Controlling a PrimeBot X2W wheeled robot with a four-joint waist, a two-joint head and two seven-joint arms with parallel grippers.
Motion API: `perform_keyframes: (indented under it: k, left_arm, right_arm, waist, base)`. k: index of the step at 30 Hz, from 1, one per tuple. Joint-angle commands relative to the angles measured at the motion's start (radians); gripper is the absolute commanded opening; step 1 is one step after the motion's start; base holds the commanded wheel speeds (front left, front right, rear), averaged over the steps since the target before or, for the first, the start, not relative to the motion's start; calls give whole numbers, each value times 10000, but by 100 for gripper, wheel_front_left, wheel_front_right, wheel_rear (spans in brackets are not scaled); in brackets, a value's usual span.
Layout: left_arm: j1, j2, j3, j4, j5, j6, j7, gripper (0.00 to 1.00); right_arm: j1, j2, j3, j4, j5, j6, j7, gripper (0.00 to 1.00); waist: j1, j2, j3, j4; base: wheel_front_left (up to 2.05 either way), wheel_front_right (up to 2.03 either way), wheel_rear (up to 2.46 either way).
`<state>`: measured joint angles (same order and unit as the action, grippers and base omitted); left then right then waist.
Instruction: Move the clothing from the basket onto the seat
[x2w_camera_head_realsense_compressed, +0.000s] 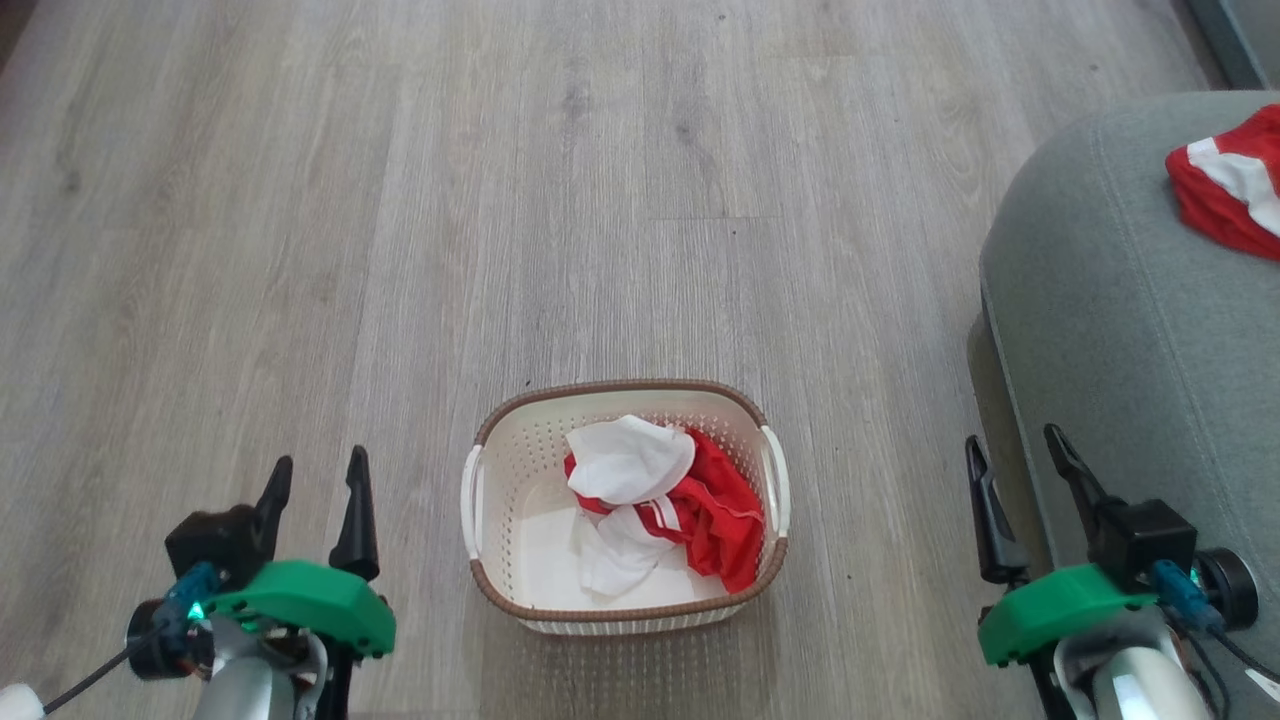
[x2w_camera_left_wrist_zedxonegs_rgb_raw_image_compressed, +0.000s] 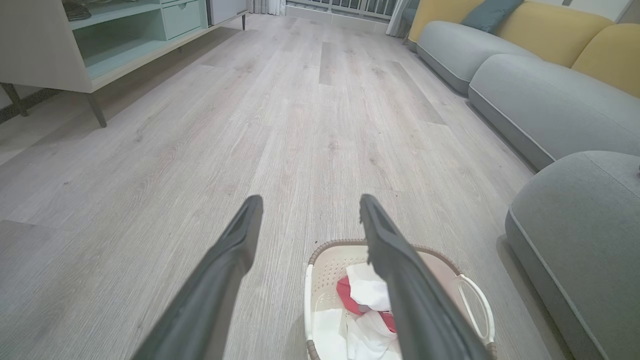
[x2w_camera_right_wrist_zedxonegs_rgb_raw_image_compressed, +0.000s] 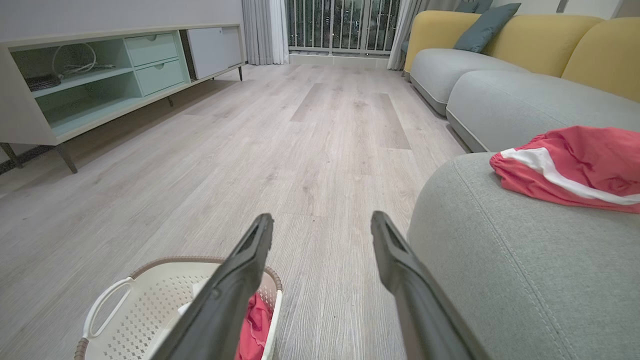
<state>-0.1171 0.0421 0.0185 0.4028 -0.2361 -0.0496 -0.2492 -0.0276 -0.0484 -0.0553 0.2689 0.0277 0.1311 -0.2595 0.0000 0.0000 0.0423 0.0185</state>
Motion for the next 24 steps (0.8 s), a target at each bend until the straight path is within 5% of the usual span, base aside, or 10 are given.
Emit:
perform_keyframes:
  k: [1, 17, 24]
  left_arm:
    - [-243, 83, 318, -333, 27, 29, -126, 100]
    - [-547, 82, 14, -403, 54, 53, -126, 100]
    - [-1964, 82, -1171, 20, 41, 51, -126, 100]
  right_arm:
    - [-172, -19, 249, -333, 51, -4, -23, 100]
    - [-408, -18, 242, -436, 31, -4, -23, 100]
    - [-1076, -18, 209, -744, -25, -4, -23, 100]
  waist:
    - [0, 0, 14, -4]
    - [0, 0, 512, -100]
    - [0, 0, 2100, -329]
  base:
    - [0, 0, 0]
    - [0, 0, 0]
    - [0, 0, 0]
